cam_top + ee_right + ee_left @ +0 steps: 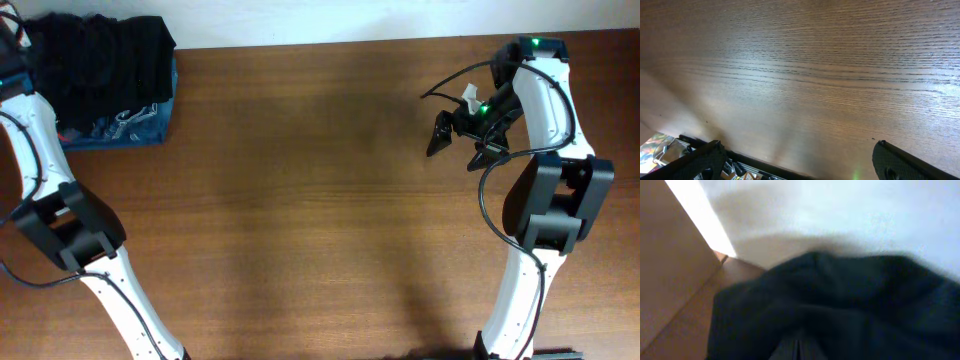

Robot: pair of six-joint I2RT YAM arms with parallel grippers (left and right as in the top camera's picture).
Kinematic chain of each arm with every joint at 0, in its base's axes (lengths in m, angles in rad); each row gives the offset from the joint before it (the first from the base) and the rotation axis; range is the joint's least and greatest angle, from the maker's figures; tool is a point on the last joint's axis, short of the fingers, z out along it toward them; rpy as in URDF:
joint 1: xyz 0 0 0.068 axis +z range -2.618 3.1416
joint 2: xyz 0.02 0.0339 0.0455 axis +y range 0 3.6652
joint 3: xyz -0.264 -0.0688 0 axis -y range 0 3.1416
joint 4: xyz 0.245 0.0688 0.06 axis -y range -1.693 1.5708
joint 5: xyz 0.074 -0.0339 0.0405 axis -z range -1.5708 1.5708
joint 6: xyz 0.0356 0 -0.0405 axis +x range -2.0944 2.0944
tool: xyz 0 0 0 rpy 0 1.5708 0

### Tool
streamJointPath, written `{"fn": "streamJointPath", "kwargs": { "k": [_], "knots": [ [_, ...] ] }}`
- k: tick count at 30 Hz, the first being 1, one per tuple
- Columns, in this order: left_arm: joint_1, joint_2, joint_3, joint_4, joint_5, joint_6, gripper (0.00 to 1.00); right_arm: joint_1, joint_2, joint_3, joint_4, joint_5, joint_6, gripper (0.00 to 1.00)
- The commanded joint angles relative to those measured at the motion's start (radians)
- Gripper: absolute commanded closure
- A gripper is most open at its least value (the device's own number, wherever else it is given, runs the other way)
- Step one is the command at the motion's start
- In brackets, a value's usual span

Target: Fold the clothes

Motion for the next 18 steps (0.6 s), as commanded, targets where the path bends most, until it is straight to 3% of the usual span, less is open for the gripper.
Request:
{"fn": "streamJointPath", "kwargs": {
  "k": [1, 3, 9, 18],
  "knots": [
    [-0.032, 0.018, -0.003, 0.065, 0.015, 0.008, 0.99, 0.008, -0.007, -0.006, -0.004, -0.008, 0.001, 0.01],
    [-0.055, 0.049, -0.003, 0.121, 0.016, 0.005, 0.99, 0.008, -0.007, -0.006, -0.005, -0.008, 0.001, 0.01],
    [-0.103, 0.138, -0.003, 0.105, 0.015, -0.027, 0.99, 0.008, -0.007, -0.006, -0.011, -0.008, 0.0, 0.01],
    [-0.138, 0.077, 0.069, 0.184, 0.129, -0.064, 0.99, 0.008, -0.007, -0.006, -0.013, -0.005, 0.0, 0.01]
  ]
}}
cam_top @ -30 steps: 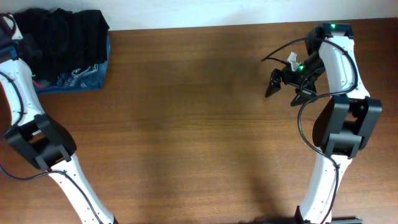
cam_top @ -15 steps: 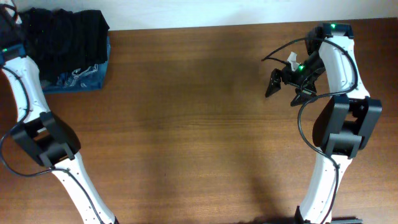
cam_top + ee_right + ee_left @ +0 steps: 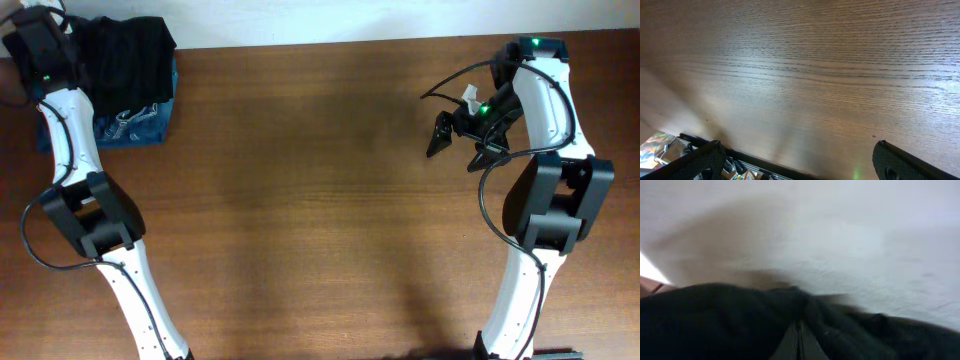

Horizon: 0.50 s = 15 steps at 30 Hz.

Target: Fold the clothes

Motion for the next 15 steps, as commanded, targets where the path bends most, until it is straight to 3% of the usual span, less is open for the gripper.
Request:
{"fn": "streamJointPath", "kwargs": {
  "k": [1, 7, 15],
  "knots": [
    [-0.035, -0.024, 0.053, 0.002, 0.085, -0.027, 0.99, 0.008, -0.007, -0.006, -0.004, -0.005, 0.0, 0.01],
    [-0.03, -0.13, 0.053, -0.037, 0.085, -0.026, 0.99, 0.008, -0.007, -0.006, 0.005, 0.015, 0.0, 0.01],
    [-0.073, -0.063, 0.04, -0.154, 0.087, -0.026, 0.99, 0.008, -0.007, -0.006, 0.007, 0.018, 0.0, 0.01]
  ]
}}
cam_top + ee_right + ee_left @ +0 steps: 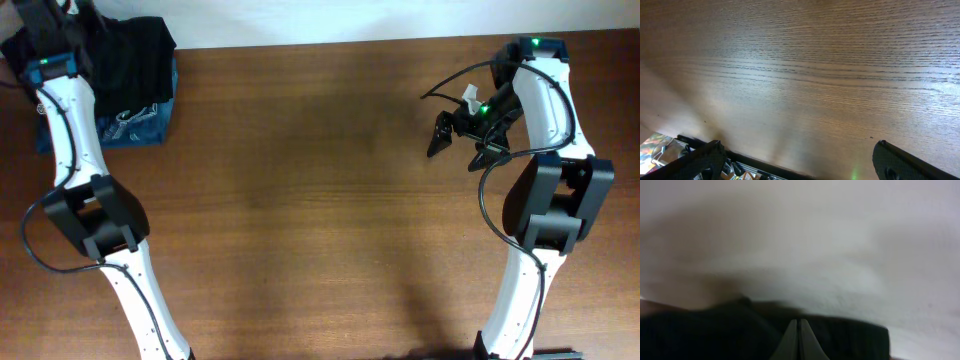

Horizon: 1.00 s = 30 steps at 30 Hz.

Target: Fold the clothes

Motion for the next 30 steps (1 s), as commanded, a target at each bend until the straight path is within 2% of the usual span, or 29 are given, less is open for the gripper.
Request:
{"fn": "streamJointPath", "kwargs": {
  "k": [1, 13, 22, 27, 30],
  "knots": [
    [-0.034, 0.039, 0.007, -0.019, 0.02, -0.013, 0.99, 0.008, -0.007, -0.006, -0.001, 0.009, 0.001, 0.01],
    [-0.042, 0.159, 0.007, -0.116, -0.002, -0.013, 0.99, 0.008, -0.007, -0.006, -0.001, 0.009, 0.0, 0.01],
    [-0.037, 0.031, 0.092, -0.093, -0.008, -0.002, 0.99, 0.008, -0.007, -0.006, 0.0, 0.009, 0.0, 0.01],
    [-0.012, -0.04, 0.093, -0.086, -0.203, -0.002, 0.99, 0.008, -0.007, -0.006, 0.0, 0.009, -0.025, 0.01],
    [0.019, -0.025, 0.084, -0.112, -0.21, -0.002, 0.99, 0.007, -0.007, -0.006, 0.009, 0.009, -0.025, 0.01]
  ]
}}
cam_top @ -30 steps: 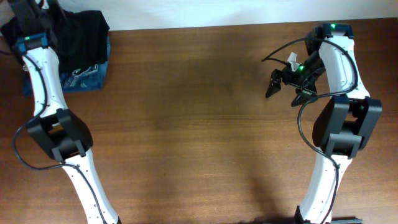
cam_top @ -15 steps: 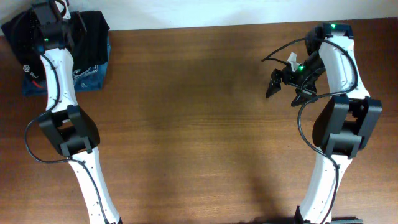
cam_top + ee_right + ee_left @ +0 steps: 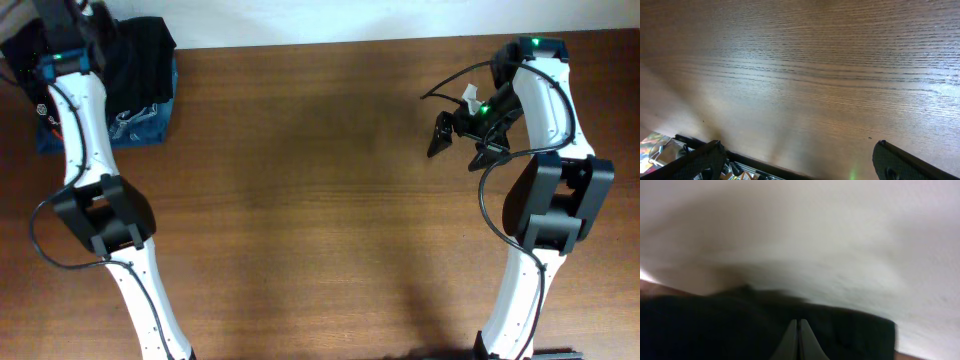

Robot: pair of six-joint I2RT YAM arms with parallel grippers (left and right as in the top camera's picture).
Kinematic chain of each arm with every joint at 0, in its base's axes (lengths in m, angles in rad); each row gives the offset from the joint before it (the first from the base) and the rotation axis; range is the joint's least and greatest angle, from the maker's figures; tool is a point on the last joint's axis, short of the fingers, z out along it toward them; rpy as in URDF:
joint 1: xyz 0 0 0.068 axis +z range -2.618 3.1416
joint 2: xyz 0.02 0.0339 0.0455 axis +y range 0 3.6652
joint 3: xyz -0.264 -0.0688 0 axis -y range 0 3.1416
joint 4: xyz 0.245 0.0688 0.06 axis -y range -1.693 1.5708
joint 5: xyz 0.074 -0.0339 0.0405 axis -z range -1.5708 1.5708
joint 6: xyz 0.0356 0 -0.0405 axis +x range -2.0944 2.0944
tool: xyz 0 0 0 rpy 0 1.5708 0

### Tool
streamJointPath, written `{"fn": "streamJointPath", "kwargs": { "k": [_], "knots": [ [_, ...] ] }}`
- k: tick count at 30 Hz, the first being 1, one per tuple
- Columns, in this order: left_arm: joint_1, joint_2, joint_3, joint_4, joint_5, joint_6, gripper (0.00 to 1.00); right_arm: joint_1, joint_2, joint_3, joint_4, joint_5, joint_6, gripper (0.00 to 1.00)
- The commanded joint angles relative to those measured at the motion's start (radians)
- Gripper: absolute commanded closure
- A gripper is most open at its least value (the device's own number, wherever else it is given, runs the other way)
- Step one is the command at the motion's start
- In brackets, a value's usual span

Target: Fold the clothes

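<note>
A black garment [image 3: 135, 50] lies bunched on folded blue denim [image 3: 130, 125] at the table's far left corner. My left gripper [image 3: 88, 22] is at the black garment's left top edge. In the left wrist view its fingertips [image 3: 799, 330] are pressed together with black cloth [image 3: 715, 330] all round them and the white wall behind. At the right side of the table my right gripper [image 3: 455, 140] hovers open. Its two fingers [image 3: 695, 160] stand far apart over bare wood, with nothing between them.
The brown wooden table [image 3: 320, 200] fills the overhead view. A white wall runs along its far edge. The two arm bases stand at the near left and near right. A black cable loops beside the right arm.
My left arm has shifted a little to the right along the pile's left side. A bit more black cloth shows around its shut fingers. The right arm has not moved.
My left arm stood at the table's far left edge, its fingers shut amid black cloth, with the table corner in its view. Then its wrist was at the pile's left edge, facing the wall. It has since shifted rightward in small steps. The right gripper stayed open.
</note>
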Motion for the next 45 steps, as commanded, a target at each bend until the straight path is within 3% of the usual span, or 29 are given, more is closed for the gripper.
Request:
{"fn": "streamJointPath", "kwargs": {
  "k": [1, 13, 21, 24, 26, 27, 30, 38, 45],
  "knots": [
    [0.055, -0.037, 0.01, -0.02, -0.078, -0.003, 0.99, 0.008, -0.007, -0.006, 0.009, 0.005, -0.017, 0.01],
    [0.104, 0.173, 0.005, -0.063, -0.069, -0.011, 0.99, 0.007, -0.007, -0.006, 0.003, 0.005, -0.016, 0.01],
    [0.098, 0.051, 0.034, -0.034, 0.011, -0.011, 0.96, 0.008, -0.007, -0.006, -0.004, 0.005, -0.016, 0.01],
    [0.093, -0.037, 0.056, -0.041, 0.011, -0.01, 0.78, 0.007, -0.007, -0.006, -0.006, 0.005, -0.016, 0.01],
    [0.088, -0.105, 0.062, -0.053, 0.034, -0.01, 0.51, 0.007, -0.008, -0.006, -0.013, 0.005, -0.016, 0.01],
    [0.084, -0.175, 0.062, -0.079, 0.091, -0.01, 0.29, 0.005, -0.008, -0.006, -0.014, 0.005, -0.013, 0.01],
    [0.08, -0.268, 0.062, -0.13, 0.179, -0.01, 0.01, 0.005, -0.018, -0.006, -0.014, 0.005, 0.0, 0.01],
    [0.08, -0.484, 0.062, -0.277, 0.328, -0.01, 0.01, 0.013, -0.196, -0.006, -0.014, 0.005, 0.045, 0.01],
    [0.08, -0.512, 0.061, -0.379, 0.328, -0.01, 0.01, 0.109, -0.547, -0.01, -0.014, 0.072, 0.049, 0.01]
  ]
}}
